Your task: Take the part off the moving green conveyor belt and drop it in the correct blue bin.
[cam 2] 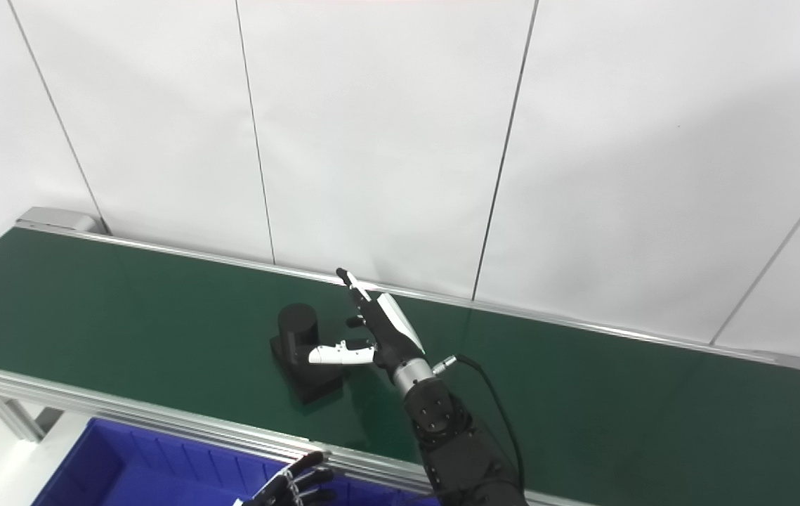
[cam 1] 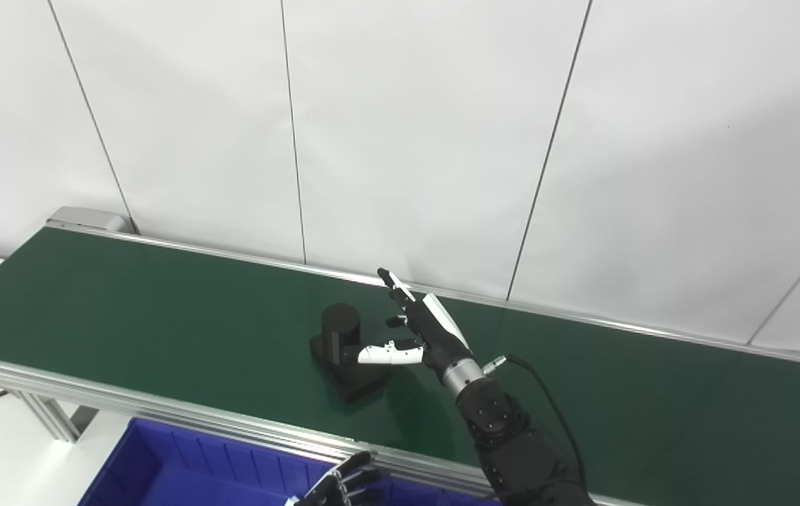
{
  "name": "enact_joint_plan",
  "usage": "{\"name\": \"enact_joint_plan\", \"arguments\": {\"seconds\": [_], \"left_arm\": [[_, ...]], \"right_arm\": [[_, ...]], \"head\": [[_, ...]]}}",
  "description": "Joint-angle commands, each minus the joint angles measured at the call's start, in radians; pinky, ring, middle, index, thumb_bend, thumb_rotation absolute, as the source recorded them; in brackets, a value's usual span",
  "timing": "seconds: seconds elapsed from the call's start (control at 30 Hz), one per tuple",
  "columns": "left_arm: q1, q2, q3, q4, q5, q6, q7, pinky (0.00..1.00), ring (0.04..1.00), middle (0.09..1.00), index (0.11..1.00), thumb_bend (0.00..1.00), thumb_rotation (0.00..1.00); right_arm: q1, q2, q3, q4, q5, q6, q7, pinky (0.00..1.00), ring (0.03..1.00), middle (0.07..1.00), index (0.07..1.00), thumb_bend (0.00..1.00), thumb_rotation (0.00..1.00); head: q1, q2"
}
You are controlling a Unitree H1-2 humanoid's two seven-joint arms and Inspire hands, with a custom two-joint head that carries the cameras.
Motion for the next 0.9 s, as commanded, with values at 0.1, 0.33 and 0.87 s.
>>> {"name": "enact_joint_plan", "arguments": {"seconds": [0.1,0.33,0.87], "left_arm": [[-0.012,-0.008,-0.001,-0.006,-0.015,-0.021,-0.016,0.7,0.731,0.791,0.852,0.44,0.0],[-0.014,-0.015,0.002,-0.004,-0.019,-0.024,-0.013,0.7,0.724,0.784,0.842,0.46,0.0],[-0.008,-0.02,0.007,-0.02,-0.024,-0.019,-0.004,0.71,0.716,0.777,0.843,0.48,0.0]], "right_arm": [[-0.094,0.023,0.017,0.053,-0.022,-0.074,-0.038,0.82,0.977,0.986,1.0,0.9,0.37],[-0.13,0.03,0.01,0.158,-0.012,-0.087,-0.021,0.84,0.97,0.977,1.0,0.89,0.36],[-0.142,0.072,-0.015,0.226,0.012,-0.114,-0.072,0.86,0.914,0.904,0.922,0.85,0.25]], "head": [[0.005,-0.004],[0.019,-0.018],[0.031,-0.026]]}}
